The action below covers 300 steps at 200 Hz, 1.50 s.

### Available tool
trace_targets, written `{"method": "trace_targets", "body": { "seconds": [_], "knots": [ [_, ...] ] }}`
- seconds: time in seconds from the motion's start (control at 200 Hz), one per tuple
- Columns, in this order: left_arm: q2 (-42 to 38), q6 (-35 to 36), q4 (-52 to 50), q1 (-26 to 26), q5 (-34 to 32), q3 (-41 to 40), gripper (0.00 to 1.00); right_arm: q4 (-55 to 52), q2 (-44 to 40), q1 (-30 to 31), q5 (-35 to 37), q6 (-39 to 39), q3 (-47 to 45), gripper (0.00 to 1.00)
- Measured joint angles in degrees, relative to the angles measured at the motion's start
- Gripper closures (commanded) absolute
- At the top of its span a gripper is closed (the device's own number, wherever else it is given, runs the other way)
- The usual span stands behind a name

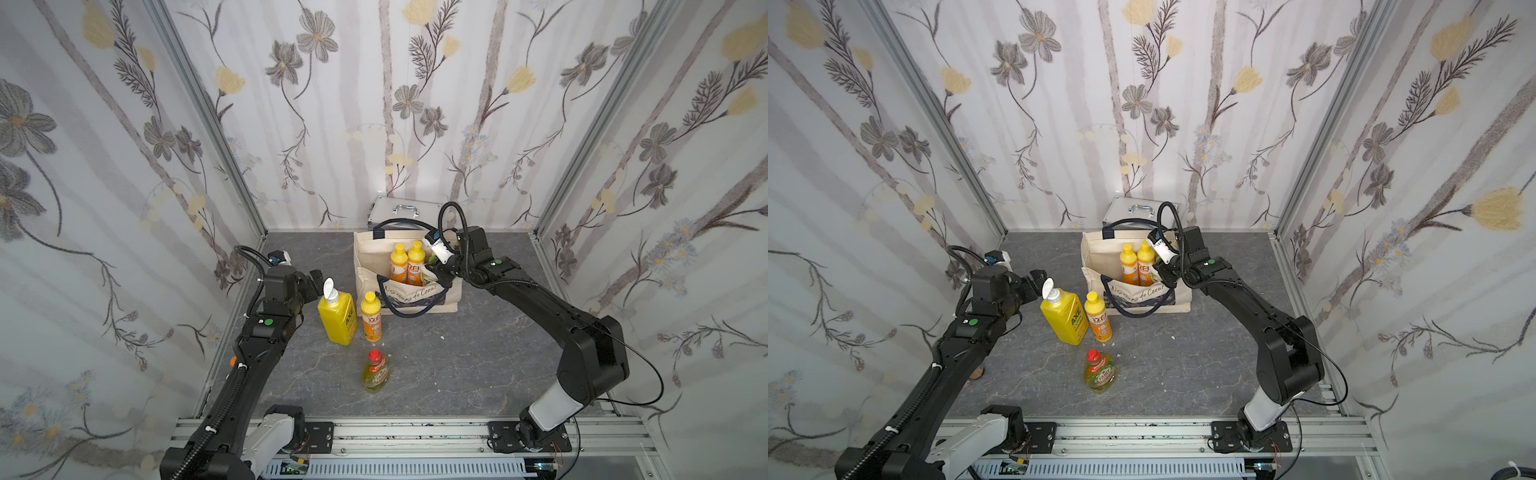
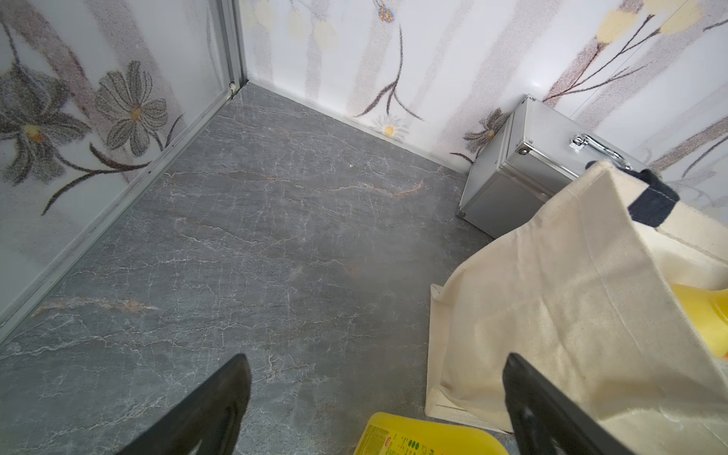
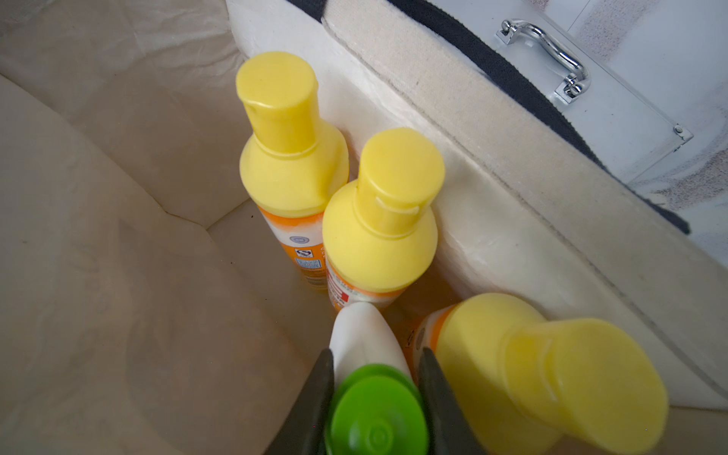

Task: Pack dish soap into the shopping bag
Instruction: Place the bottle of dish soap in the shopping bag.

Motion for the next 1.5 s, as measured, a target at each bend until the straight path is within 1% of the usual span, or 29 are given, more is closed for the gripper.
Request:
{"method": "trace_targets", "body": {
  "seconds": [0.21,0.375,0.545,0.679,0.714,0.804,0.929,1.349,1.429,1.499],
  "knots": [
    [0.3,0.0,0.6,0.0,0.0,-0.1,0.0,-0.4,0.1,-0.1,1.3,-0.8,0.0,0.92],
    [0.4,0.0,0.8,0.0,-0.2,-0.2,0.0,-1.2,0.3,-0.1,2.4,-1.4,0.1,0.91],
    [0.5,0.0,0.8,0.0,-0.3,-0.3,0.0,-1.7,1.8,-0.1,3.7,-2.1,1.1,0.87],
    [0.5,0.0,0.8,0.0,-0.4,-0.3,0.0,-2.6,2.2,-0.1,4.5,-2.6,1.7,0.77],
    [0.5,0.0,0.8,0.0,-0.4,-0.3,0.0,-2.9,2.2,-0.1,4.5,-2.7,1.8,0.72],
    [0.6,0.0,0.7,0.0,-0.4,-0.3,0.0,-3.4,2.2,-0.1,4.8,-3.0,2.1,0.68],
    [0.6,0.0,0.8,0.0,-0.4,-0.4,0.0,-3.6,2.2,-0.1,6.3,-3.8,3.3,0.57],
    [0.6,0.2,0.7,0.0,-0.4,-0.8,0.0,-4.1,2.2,-0.2,7.3,-4.1,5.6,0.57],
    [0.6,0.2,0.7,0.0,-0.4,-0.8,0.0,-5.2,2.1,-0.2,7.3,-4.0,6.4,0.56],
    [0.6,0.2,0.7,0.0,-0.4,-0.8,0.0,-6.4,1.5,-0.2,7.6,-3.9,7.0,0.53]
  ]
}}
